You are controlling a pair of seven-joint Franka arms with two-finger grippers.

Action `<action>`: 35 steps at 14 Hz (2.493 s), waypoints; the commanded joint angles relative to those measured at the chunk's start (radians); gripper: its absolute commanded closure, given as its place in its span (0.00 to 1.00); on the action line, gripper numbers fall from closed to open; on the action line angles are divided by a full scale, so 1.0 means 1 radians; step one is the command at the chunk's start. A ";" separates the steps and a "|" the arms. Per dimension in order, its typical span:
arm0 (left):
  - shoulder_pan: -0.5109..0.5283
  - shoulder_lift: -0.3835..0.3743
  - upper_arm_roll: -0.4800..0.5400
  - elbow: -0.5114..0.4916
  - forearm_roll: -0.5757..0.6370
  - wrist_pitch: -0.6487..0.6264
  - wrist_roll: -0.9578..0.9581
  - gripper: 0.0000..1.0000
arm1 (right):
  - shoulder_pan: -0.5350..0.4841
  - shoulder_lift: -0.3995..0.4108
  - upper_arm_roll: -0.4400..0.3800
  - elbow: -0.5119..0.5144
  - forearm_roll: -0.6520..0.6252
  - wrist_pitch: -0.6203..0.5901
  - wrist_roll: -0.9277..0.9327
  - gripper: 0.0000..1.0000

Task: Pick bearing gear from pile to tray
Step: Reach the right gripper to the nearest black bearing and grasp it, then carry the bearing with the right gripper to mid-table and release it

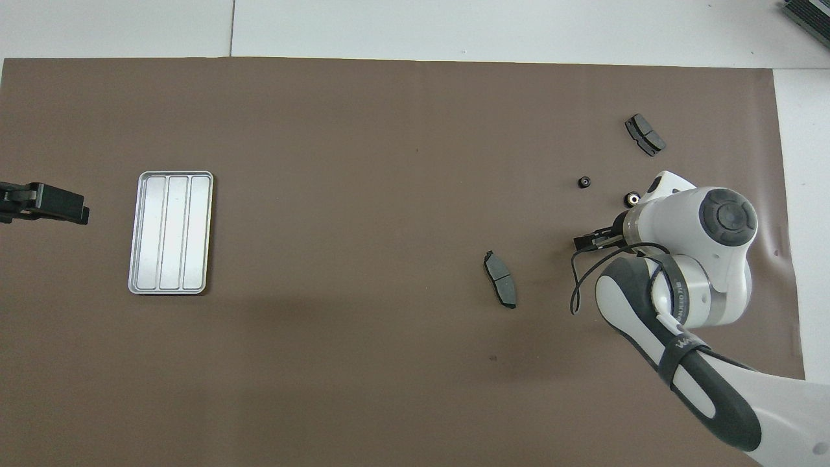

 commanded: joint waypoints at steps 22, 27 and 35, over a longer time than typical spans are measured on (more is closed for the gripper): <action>0.001 -0.029 0.002 -0.028 -0.007 0.001 -0.004 0.00 | 0.055 -0.066 0.011 0.085 0.038 -0.171 0.091 1.00; 0.001 -0.029 0.002 -0.028 -0.007 0.001 -0.004 0.00 | 0.199 -0.070 0.019 0.294 0.041 -0.381 0.402 1.00; 0.001 -0.029 0.003 -0.028 -0.007 0.001 -0.004 0.00 | 0.492 0.054 0.019 0.411 0.039 -0.289 0.887 1.00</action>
